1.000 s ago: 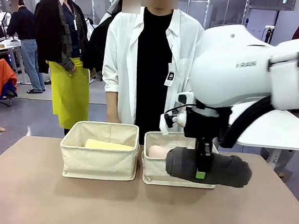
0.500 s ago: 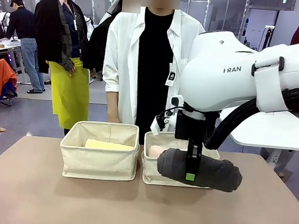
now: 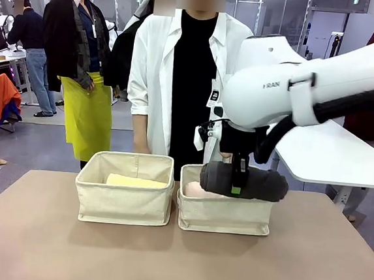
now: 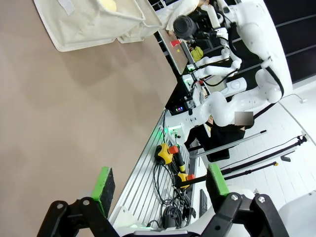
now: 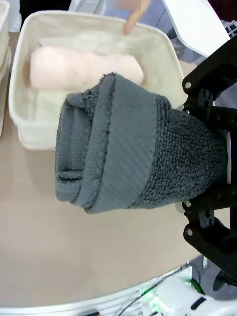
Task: Divide the towels into two baskets.
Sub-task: Pick up one hotel-folded towel from the bottom of the table and place it in the Fabric basket indicated by the person.
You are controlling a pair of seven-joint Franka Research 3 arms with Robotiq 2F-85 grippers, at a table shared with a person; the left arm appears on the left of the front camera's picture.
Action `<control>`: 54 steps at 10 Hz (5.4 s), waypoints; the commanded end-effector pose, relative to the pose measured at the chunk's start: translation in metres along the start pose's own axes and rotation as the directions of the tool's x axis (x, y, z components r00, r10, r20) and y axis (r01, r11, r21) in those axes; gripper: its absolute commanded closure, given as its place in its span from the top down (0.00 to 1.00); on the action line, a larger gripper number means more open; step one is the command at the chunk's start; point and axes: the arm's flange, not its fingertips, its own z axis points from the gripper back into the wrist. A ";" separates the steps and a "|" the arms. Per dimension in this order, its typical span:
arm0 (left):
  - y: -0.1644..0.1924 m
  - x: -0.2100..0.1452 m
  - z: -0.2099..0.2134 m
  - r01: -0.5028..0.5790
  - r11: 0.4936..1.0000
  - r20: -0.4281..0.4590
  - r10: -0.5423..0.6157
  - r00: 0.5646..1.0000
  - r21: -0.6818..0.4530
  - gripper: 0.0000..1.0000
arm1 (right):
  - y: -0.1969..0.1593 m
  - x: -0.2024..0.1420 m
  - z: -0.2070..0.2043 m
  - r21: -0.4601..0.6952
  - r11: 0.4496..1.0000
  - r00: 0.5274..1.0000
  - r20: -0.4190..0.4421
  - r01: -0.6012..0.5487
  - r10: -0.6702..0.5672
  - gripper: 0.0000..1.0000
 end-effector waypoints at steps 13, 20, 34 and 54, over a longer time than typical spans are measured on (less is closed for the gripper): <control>-0.005 -0.004 -0.001 0.005 1.000 0.004 -0.005 1.000 -0.002 0.95 | -0.131 0.032 -0.086 0.165 0.985 0.993 -0.101 -0.039 0.056 1.00; -0.005 -0.004 -0.001 0.005 1.000 0.004 -0.005 1.000 -0.002 0.95 | -0.134 0.034 -0.086 0.150 0.988 0.993 -0.103 -0.039 0.054 1.00; -0.005 -0.004 -0.001 0.005 1.000 0.004 -0.005 1.000 -0.002 0.95 | -0.045 -0.132 -0.013 0.318 0.860 0.878 0.138 0.399 -0.458 1.00; -0.005 -0.004 -0.001 0.005 1.000 0.004 -0.005 1.000 -0.002 0.95 | 0.064 -0.497 -0.141 0.916 0.323 -0.003 0.333 0.240 -0.943 1.00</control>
